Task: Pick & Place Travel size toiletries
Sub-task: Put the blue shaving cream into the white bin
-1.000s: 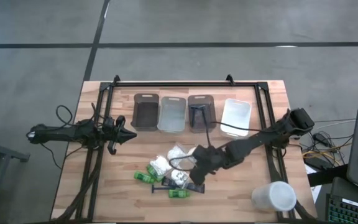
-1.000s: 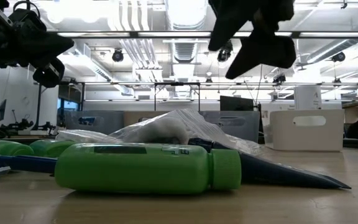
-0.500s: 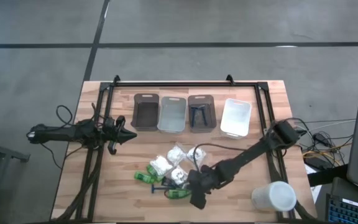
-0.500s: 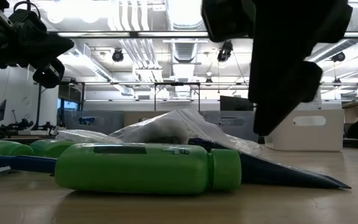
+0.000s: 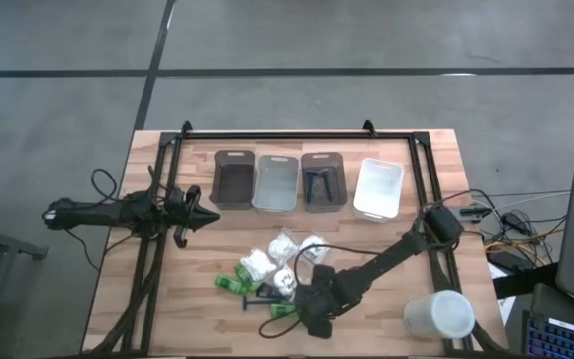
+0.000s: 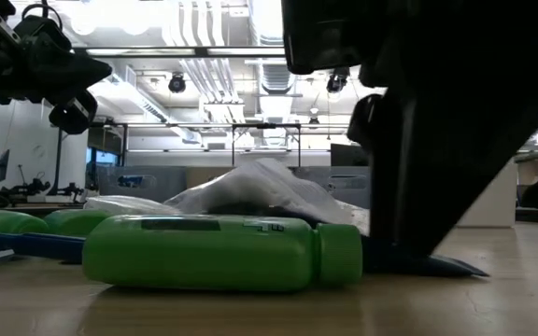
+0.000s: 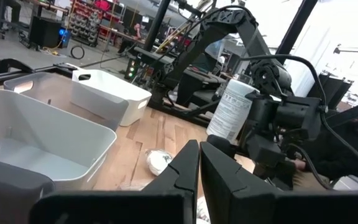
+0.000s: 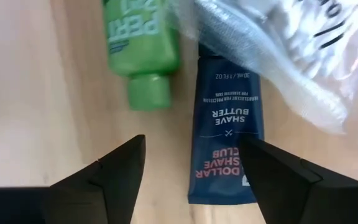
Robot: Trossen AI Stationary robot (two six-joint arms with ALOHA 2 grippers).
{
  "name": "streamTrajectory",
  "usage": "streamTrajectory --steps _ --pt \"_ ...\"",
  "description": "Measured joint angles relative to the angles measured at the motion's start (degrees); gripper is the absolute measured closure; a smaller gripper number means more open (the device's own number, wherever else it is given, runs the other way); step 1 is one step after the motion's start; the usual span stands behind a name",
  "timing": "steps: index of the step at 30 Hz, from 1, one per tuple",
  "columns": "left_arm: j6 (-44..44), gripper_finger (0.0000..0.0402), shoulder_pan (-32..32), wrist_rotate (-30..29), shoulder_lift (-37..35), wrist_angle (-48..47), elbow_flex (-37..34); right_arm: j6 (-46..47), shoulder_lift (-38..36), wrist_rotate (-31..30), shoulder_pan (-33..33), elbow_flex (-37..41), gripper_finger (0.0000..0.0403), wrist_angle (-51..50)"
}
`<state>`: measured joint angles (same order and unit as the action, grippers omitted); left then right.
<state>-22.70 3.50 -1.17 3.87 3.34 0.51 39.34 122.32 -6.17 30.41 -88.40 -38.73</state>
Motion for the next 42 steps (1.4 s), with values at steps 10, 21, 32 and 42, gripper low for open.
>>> streamTrajectory --steps 10,21,32,42 --pt "0.0 0.0383 0.0 0.02 0.03 -0.03 0.0 -0.53 -0.98 -2.31 -0.04 -0.61 0.0107 -2.91" --pt "0.0 0.0383 0.01 0.02 0.03 -0.02 0.0 -6.06 -0.12 -5.65 -0.62 -0.44 0.0072 0.02" --pt "0.0 0.0383 0.01 0.04 0.03 -0.02 0.0 -9.59 1.44 -4.0 -2.79 -0.42 0.0077 2.68" --pt "0.0 0.0383 0.01 0.04 0.03 -0.02 0.0 -9.96 1.44 -2.93 -5.54 0.05 0.0117 3.29"
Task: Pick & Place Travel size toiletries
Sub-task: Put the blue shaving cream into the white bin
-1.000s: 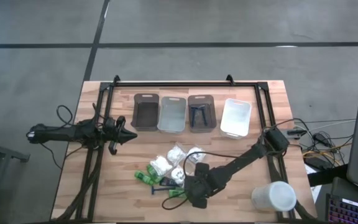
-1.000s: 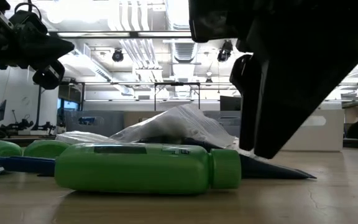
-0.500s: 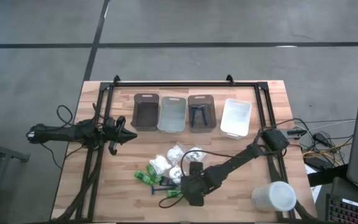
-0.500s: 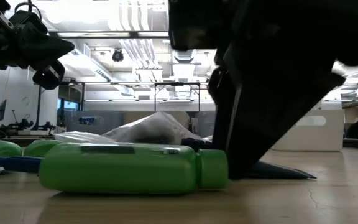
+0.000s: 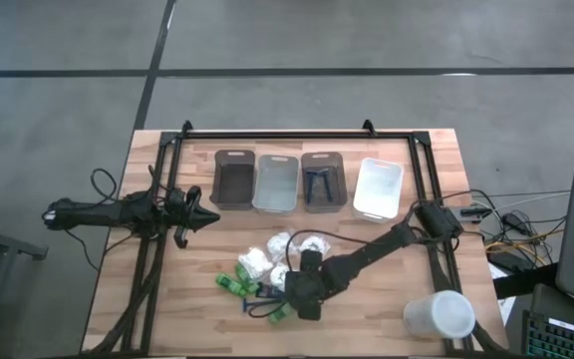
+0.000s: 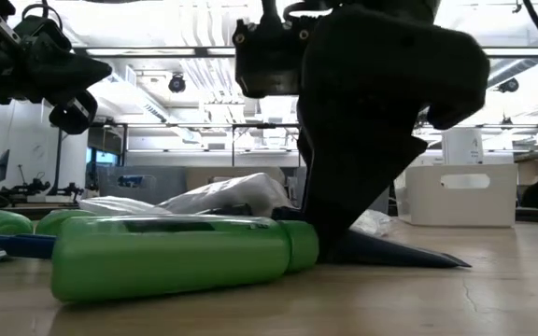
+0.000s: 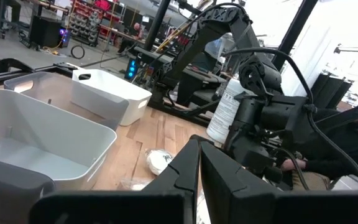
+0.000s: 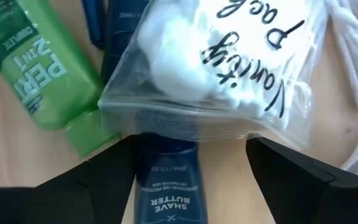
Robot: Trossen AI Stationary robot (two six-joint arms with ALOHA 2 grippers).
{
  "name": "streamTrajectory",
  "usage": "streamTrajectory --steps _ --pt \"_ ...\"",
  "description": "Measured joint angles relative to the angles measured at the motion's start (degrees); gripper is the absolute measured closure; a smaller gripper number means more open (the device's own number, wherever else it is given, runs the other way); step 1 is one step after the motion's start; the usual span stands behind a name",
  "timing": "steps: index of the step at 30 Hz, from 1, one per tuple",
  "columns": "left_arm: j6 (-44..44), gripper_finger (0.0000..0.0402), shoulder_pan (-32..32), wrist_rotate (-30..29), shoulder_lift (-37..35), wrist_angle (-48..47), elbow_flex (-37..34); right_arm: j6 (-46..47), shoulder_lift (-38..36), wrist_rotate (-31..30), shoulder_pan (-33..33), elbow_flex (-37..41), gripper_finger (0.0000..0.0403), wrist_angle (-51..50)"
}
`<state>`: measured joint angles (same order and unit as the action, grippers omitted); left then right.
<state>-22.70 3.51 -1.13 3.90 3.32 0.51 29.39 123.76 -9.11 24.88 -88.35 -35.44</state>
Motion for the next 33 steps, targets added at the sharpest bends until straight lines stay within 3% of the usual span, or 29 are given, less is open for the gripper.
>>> streamTrajectory --steps 4,16,24,33 --pt "0.0 0.0383 -0.01 0.0 0.0 0.0 0.0 0.12 0.0 2.71 -0.08 0.67 0.0133 0.41" --pt "0.0 0.0383 -0.01 0.0 0.0 -0.01 0.0 -0.04 0.0 3.21 -0.06 0.89 0.0185 0.35" --pt "0.0 0.0383 -0.01 0.0 0.0 0.0 0.0 0.69 -0.04 6.24 -0.02 0.89 0.024 -0.69" --pt "0.0 0.0383 -0.02 0.0 0.0 0.01 0.0 13.65 -1.02 8.52 0.55 1.0 0.0318 -3.44"
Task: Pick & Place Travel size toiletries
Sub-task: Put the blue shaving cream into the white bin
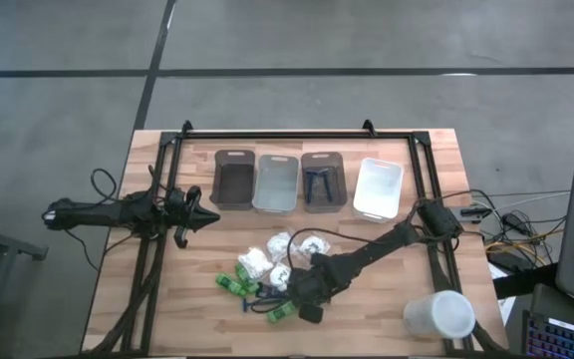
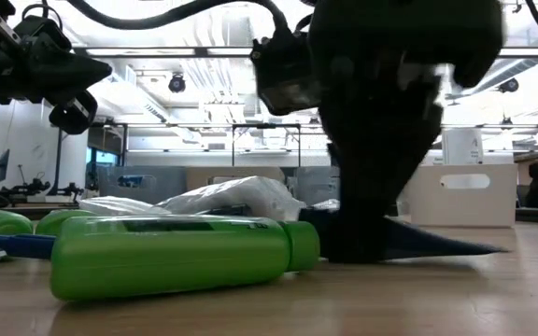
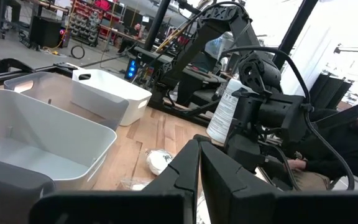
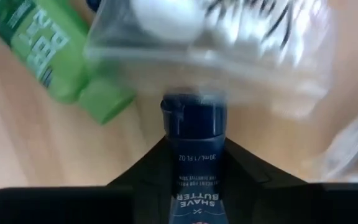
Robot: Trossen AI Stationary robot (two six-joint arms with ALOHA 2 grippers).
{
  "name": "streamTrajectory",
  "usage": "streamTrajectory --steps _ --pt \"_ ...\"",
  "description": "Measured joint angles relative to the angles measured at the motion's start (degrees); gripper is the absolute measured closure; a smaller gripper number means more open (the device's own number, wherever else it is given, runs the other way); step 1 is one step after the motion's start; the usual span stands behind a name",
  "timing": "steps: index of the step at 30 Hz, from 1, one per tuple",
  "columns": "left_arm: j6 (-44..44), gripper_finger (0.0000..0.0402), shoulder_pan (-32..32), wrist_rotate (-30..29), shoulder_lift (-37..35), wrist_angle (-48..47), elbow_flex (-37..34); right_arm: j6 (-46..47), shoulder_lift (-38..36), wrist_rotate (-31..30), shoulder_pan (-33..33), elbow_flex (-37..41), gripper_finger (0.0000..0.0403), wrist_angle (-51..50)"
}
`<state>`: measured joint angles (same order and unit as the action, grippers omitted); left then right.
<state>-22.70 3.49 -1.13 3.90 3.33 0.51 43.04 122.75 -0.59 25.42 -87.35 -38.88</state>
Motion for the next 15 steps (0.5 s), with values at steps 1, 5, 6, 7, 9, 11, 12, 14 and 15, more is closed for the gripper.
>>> streamTrajectory --steps 1,5,6,7,9,11,12,14,15 --pt "0.0 0.0383 0.01 -0.01 0.0 -0.02 0.0 0.97 -0.3 0.01 0.08 0.05 0.0324 -0.2" --pt "0.0 0.0383 0.02 -0.01 0.0 -0.01 0.0 6.5 -1.4 -2.34 0.72 0.18 0.0336 -2.28" --pt "0.0 0.0383 0.0 -0.01 0.0 0.0 0.0 8.43 -1.95 -3.15 1.04 0.18 0.0336 -3.31" --pt "0.0 0.0383 0.02 0.0 0.0 -0.02 0.0 10.53 -2.43 -4.17 1.28 0.18 0.0336 -4.63" --pt "0.0 0.0383 0.02 -0.02 -0.02 -0.02 0.0 14.64 -3.41 -5.86 1.86 0.18 0.0334 -7.2" --pt "0.0 0.0383 0.0 -0.01 -0.02 -0.07 0.0 18.54 -3.85 -7.64 2.64 0.18 0.0332 -9.15" --pt "0.0 0.0383 0.0 0.01 -0.02 -0.1 0.0 20.28 -4.15 -8.47 3.02 0.18 0.0332 -9.99" --pt "0.0 0.0383 0.0 0.0 -0.01 -0.28 0.0 24.04 -4.68 -9.53 3.64 0.18 0.0333 -11.16" --pt "0.0 0.0383 0.0 0.0 -0.02 -0.37 0.0 26.13 -5.13 -9.95 3.87 0.18 0.0335 -11.84"
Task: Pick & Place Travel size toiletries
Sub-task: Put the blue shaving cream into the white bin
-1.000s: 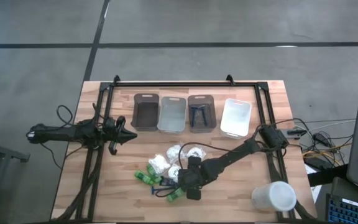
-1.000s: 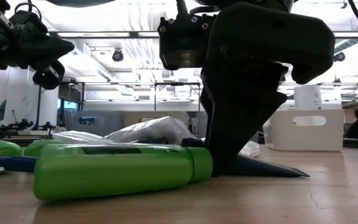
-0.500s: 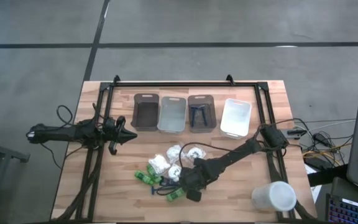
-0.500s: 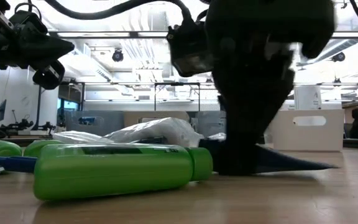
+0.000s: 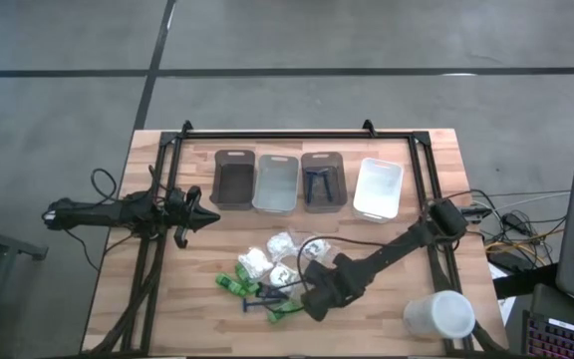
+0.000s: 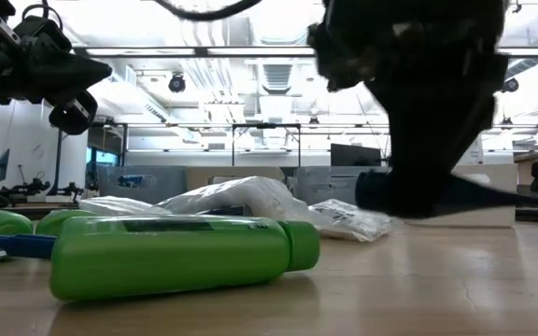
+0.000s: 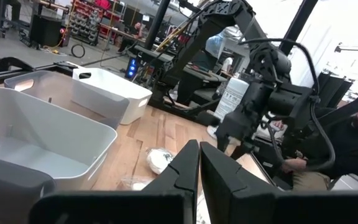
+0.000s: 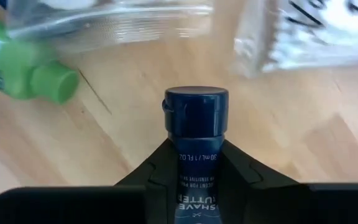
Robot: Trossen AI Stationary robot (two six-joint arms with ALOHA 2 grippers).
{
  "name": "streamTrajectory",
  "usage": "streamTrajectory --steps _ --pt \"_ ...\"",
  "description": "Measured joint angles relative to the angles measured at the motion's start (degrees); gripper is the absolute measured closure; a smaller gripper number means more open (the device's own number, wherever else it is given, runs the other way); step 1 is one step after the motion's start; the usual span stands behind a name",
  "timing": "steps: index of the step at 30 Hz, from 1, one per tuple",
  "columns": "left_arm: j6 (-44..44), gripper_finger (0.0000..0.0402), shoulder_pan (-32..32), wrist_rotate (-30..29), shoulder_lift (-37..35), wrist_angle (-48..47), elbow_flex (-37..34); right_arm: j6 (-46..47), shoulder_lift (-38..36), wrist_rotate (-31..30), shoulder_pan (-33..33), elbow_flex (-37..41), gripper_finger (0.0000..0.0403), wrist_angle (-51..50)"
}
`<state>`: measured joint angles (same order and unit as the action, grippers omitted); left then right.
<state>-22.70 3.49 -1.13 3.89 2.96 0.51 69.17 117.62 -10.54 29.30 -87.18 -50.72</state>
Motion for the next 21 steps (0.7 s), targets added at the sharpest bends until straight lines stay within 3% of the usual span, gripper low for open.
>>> streamTrajectory --steps 8,14,21 --pt "0.0 0.0383 0.02 0.02 0.02 -0.55 0.0 26.6 -1.9 -7.2 1.95 -0.02 0.0335 -6.63" --pt "0.0 0.0383 0.0 0.0 0.02 -0.54 0.0 34.66 -3.17 -8.05 2.23 -0.04 0.0341 -8.08" --pt "0.0 0.0383 0.01 0.0 0.02 -0.54 0.0 46.14 -6.9 -19.03 2.03 -0.07 0.0341 -13.16"
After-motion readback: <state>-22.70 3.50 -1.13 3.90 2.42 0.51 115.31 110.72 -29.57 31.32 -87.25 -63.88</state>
